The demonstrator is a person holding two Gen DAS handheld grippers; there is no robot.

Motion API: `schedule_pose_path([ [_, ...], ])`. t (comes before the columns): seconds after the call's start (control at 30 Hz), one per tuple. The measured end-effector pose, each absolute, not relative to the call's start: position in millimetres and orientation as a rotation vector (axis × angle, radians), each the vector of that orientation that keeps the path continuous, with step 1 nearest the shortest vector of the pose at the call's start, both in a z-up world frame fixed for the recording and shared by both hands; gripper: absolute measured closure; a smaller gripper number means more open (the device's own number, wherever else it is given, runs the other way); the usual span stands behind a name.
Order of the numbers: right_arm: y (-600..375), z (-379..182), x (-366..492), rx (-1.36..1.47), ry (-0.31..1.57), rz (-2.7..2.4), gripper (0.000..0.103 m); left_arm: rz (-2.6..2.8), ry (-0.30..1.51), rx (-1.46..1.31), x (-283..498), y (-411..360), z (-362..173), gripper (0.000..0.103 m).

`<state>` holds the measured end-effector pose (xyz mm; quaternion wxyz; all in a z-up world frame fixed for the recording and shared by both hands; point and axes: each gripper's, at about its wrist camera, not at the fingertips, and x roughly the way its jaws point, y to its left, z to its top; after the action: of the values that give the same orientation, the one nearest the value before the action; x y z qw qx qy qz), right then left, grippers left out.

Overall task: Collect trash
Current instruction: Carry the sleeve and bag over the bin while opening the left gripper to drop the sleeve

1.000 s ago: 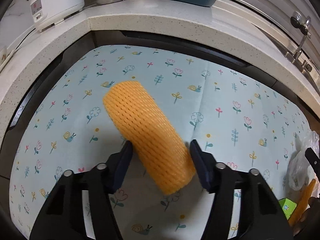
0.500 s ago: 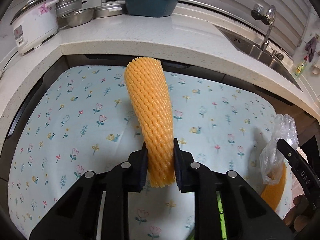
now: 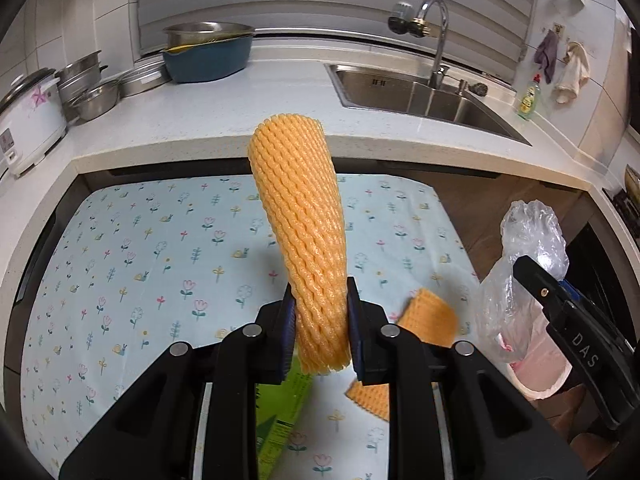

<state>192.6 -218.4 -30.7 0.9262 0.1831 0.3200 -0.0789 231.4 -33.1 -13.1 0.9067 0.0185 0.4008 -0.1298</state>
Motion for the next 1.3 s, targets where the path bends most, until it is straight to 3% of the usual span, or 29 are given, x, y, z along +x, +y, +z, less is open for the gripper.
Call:
schedule_pose_path([
  [0.57,-323.9,-19.8,84.3,0.449,0.589,-0.320,0.069,-0.484,0.801,0.171,151.1,-161.3,3.8,0.081],
  [1.13,-386.2,-44.3,40.4,0.508,0.599,-0.431,0.069,-0.694,0.865,0.300,133.5,-253.1,-34.0,0.078],
  [1.23,-390.2,-49.6,42.1,0.511,0.607,-0.438,0.069,-0.720,0.860,0.307,134.9,-260.6,-38.7,0.072],
  [1.3,-392.2,-52.6,43.9,0.514,0.611,-0.441,0.069,-0.720,0.849,0.310,134.9,-262.9,-39.7,0.060],
])
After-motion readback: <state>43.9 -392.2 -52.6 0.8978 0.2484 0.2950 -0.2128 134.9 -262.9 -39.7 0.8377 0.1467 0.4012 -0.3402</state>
